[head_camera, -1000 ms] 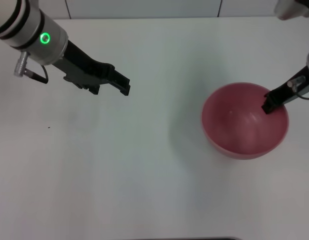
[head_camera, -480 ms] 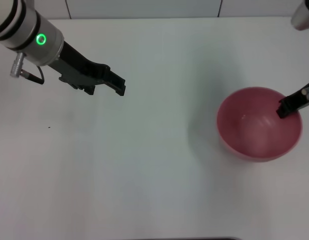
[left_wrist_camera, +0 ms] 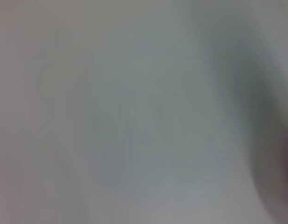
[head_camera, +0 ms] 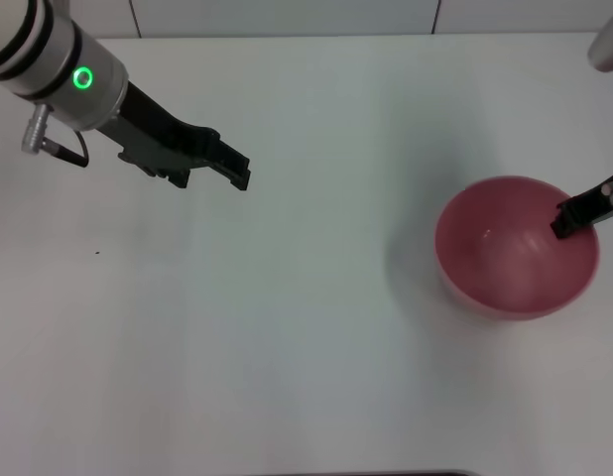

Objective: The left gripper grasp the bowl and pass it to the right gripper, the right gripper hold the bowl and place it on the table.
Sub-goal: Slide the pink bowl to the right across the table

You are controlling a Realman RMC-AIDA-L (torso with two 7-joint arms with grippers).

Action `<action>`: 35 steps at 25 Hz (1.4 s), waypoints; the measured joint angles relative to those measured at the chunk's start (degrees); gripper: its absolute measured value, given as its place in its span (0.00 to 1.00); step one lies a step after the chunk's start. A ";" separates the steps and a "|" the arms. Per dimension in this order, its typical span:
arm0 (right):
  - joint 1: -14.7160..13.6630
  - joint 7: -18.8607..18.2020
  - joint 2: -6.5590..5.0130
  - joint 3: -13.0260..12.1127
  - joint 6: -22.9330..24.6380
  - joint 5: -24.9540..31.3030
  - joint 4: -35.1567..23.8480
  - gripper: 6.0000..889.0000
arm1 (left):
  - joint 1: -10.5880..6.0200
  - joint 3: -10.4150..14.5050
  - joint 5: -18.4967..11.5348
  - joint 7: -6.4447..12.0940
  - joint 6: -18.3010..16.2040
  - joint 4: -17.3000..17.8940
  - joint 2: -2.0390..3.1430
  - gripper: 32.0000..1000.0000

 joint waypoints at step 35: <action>0.86 0.14 -0.16 1.32 -4.23 -0.40 4.52 0.14 | -0.20 0.26 0.01 0.11 0.00 -0.11 -0.12 0.86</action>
